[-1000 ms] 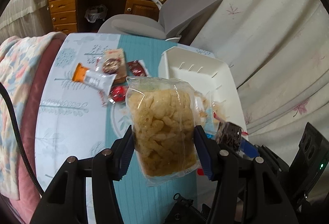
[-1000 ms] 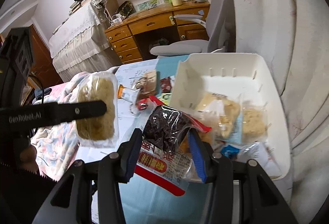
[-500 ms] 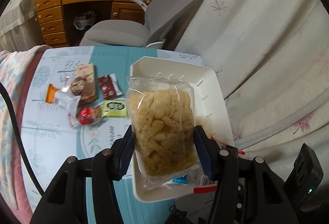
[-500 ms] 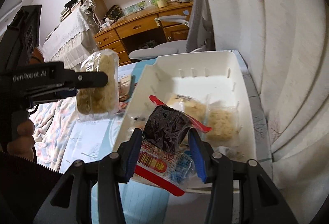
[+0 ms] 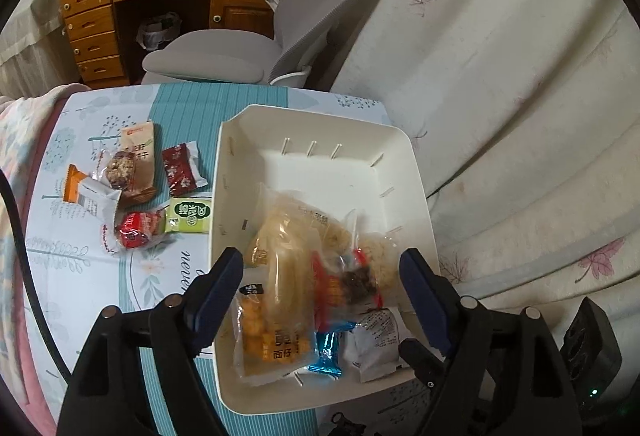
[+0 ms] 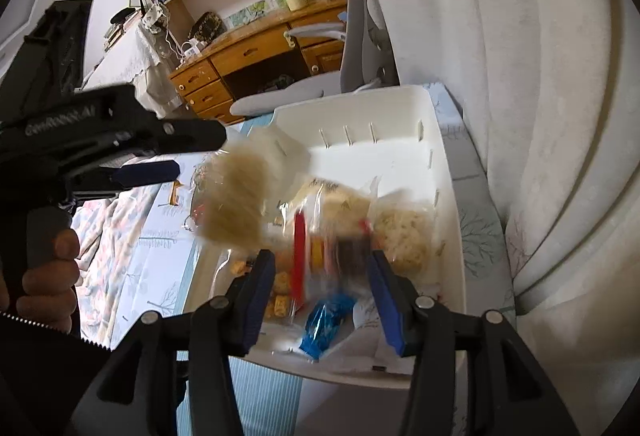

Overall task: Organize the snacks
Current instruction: 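Release the puffed-snack bag with left tool while right tool drops the red-white packet in tray, then withdraw both open tools from the tray toward the remaining snacks, then grasp the orange-capped bar with left tool while right tool grasps the red round pastry, then lift the orange-capped bar with left tool while right tool lifts the red pastry, then release the orange-capped bar with left tool while right tool drops the red pastry in tray, then withdraw both open tools from the tray toward the remaining snacks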

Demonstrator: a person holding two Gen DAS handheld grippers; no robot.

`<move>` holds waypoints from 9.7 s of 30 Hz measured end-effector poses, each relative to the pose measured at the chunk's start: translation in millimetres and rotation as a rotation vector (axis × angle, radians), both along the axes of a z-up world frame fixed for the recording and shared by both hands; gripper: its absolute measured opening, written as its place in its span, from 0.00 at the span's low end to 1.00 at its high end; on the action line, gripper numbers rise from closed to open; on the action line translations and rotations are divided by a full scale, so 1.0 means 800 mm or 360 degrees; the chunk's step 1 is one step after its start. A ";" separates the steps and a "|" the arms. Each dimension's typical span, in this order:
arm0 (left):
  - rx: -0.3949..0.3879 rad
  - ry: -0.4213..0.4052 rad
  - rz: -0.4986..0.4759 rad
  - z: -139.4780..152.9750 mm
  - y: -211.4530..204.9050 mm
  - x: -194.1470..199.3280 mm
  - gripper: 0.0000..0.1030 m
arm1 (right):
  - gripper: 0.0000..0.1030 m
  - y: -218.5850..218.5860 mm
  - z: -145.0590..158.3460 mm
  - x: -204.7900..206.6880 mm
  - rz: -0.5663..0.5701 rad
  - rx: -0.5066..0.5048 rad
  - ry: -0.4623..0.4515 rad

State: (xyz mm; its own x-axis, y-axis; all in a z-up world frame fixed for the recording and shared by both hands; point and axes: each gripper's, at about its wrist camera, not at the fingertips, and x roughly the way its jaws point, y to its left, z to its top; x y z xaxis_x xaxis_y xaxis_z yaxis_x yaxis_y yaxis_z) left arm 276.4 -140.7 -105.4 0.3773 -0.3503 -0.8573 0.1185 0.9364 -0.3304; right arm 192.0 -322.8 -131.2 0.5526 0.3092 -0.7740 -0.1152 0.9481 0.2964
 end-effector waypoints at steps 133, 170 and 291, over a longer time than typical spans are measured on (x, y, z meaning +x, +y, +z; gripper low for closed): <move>-0.0296 0.0849 0.0670 -0.252 0.351 0.179 0.34 | 0.74 0.345 -0.153 0.180 0.0418 -0.0355 0.0276; -0.0218 0.0721 0.0626 -0.182 0.470 0.047 0.33 | 0.57 0.380 -0.145 0.142 0.0222 -0.0438 0.0517; 0.0156 -0.0008 -0.0141 0.020 0.344 -0.061 0.79 | 0.81 0.207 0.020 -0.024 -0.0796 0.0582 0.0598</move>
